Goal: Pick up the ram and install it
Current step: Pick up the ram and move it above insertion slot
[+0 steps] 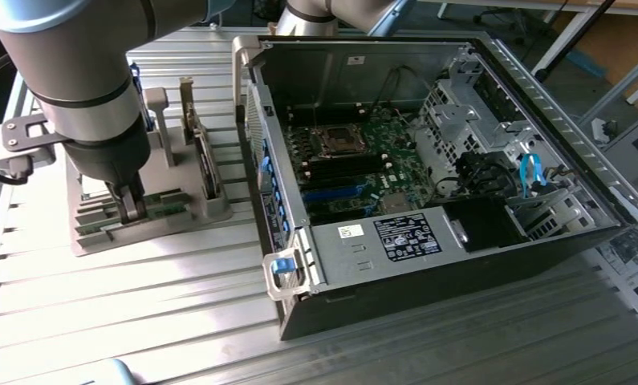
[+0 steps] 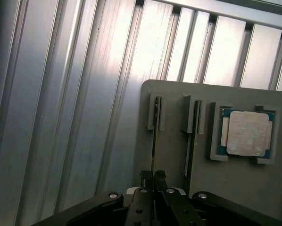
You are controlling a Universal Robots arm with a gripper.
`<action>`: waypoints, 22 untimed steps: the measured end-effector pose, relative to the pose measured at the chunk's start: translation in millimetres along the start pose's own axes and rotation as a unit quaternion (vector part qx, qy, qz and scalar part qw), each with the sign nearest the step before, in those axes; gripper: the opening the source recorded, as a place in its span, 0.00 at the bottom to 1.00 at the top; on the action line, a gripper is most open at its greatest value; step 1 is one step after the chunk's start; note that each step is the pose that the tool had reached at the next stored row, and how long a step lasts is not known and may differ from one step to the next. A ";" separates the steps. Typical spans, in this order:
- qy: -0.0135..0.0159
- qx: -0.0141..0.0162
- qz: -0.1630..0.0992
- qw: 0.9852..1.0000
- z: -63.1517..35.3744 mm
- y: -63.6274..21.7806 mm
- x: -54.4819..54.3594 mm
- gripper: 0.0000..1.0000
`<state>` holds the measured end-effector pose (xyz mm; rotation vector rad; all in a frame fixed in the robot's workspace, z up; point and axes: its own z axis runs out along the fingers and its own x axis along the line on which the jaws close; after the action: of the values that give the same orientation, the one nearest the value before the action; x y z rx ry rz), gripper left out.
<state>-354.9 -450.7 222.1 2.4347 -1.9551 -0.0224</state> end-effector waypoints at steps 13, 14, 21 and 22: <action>0.000 0.000 0.000 1.000 -5.0 0.1 0.0 0.13; 0.000 0.000 0.000 1.000 -5.2 0.1 0.0 0.13; 0.000 0.000 0.000 1.000 -7.2 0.2 0.0 0.13; 0.000 0.000 0.000 1.000 -7.3 0.1 0.0 0.13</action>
<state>-354.9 -450.7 229.5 2.4348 -1.9552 -0.0223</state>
